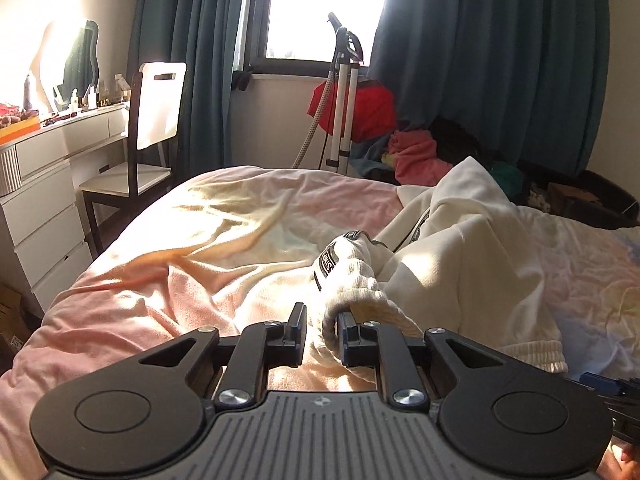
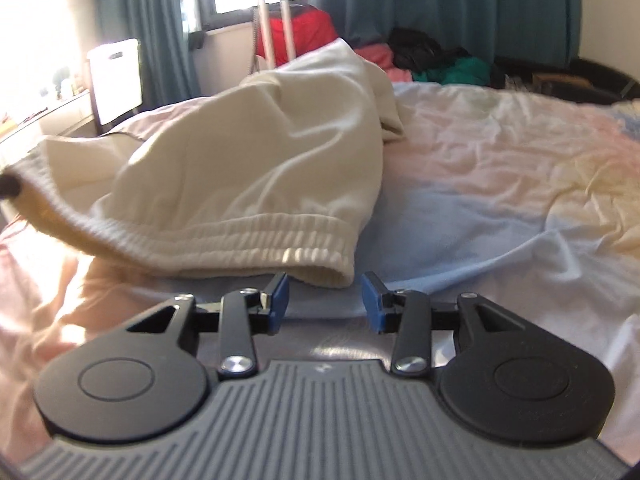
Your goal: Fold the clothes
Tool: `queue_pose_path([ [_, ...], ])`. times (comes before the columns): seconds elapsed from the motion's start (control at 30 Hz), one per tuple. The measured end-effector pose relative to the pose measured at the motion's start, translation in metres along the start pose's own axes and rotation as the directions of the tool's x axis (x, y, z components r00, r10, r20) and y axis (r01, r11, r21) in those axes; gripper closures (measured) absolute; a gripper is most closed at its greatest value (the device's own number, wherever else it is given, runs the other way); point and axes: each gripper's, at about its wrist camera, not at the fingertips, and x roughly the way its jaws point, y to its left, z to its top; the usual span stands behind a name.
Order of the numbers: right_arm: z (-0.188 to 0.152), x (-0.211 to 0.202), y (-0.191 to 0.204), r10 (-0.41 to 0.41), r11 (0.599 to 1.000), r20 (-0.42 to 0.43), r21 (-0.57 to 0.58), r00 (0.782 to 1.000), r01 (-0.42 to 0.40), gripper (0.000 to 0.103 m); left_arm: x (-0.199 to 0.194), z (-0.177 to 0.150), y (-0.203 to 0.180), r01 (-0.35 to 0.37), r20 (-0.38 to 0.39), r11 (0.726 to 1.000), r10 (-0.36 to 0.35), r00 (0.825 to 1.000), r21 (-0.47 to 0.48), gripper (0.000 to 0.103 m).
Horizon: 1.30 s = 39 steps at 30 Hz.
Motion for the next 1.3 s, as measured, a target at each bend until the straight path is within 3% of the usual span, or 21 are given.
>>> queue_pose_path([
  [0.13, 0.001, 0.024, -0.001, -0.010, 1.000, 0.011, -0.014, 1.000, 0.010, 0.062, 0.010, -0.005, -0.004, -0.033, -0.016, 0.999, 0.033, 0.999, 0.024, 0.071],
  [0.37, 0.002, 0.038, 0.000, 0.023, 0.998, 0.038, -0.067, 0.999, -0.021, 0.069, 0.039, -0.008, 0.001, -0.055, -0.075, 0.998, 0.055, 0.996, 0.008, 0.064],
  [0.4, 0.002, 0.037, 0.002, 0.020, 0.997, 0.045, -0.080, 0.999, -0.016, 0.076, 0.041, -0.007, 0.003, -0.048, -0.072, 0.999, 0.047, 0.996, -0.007, 0.063],
  [0.43, 0.003, 0.035, 0.004, -0.003, 0.995, 0.055, -0.095, 0.998, 0.008, 0.089, 0.041, -0.007, 0.005, -0.041, -0.069, 0.999, 0.039, 0.997, -0.024, 0.060],
  [0.5, 0.007, 0.031, 0.002, -0.024, 0.995, 0.071, -0.100, 0.997, 0.031, 0.092, 0.041, -0.005, 0.009, -0.027, -0.063, 0.998, 0.023, 0.998, -0.060, 0.059],
  [0.67, 0.024, 0.003, 0.000, -0.018, 0.997, 0.152, -0.078, 0.988, 0.030, 0.093, 0.036, -0.001, 0.021, 0.007, -0.022, 0.988, -0.011, 1.000, -0.152, 0.059],
  [0.77, 0.035, -0.028, 0.005, 0.013, 0.995, 0.227, -0.101, 0.974, 0.010, 0.093, 0.029, 0.002, 0.035, 0.091, 0.033, 0.959, -0.086, 0.996, -0.267, 0.059],
  [0.9, 0.042, -0.076, 0.016, 0.047, 0.985, 0.272, -0.172, 0.961, 0.000, 0.093, 0.018, 0.006, 0.051, 0.116, 0.083, 0.931, -0.093, 0.992, -0.345, 0.059],
  [1.0, 0.034, -0.097, 0.021, 0.094, 0.977, 0.210, -0.209, 0.973, -0.049, 0.093, 0.017, 0.008, 0.058, 0.069, 0.071, 0.937, -0.047, 0.996, -0.341, 0.059],
  [1.13, 0.016, -0.094, 0.035, 0.108, 0.956, 0.106, -0.283, 0.988, -0.074, 0.092, 0.033, 0.004, 0.065, -0.079, -0.083, 0.953, 0.057, 0.995, -0.292, 0.059],
  [1.3, 0.009, -0.062, 0.037, 0.102, 0.964, -0.071, -0.241, 0.992, -0.116, 0.090, 0.038, -0.005, 0.074, -0.092, -0.190, 0.958, 0.040, 0.981, -0.272, 0.058],
])
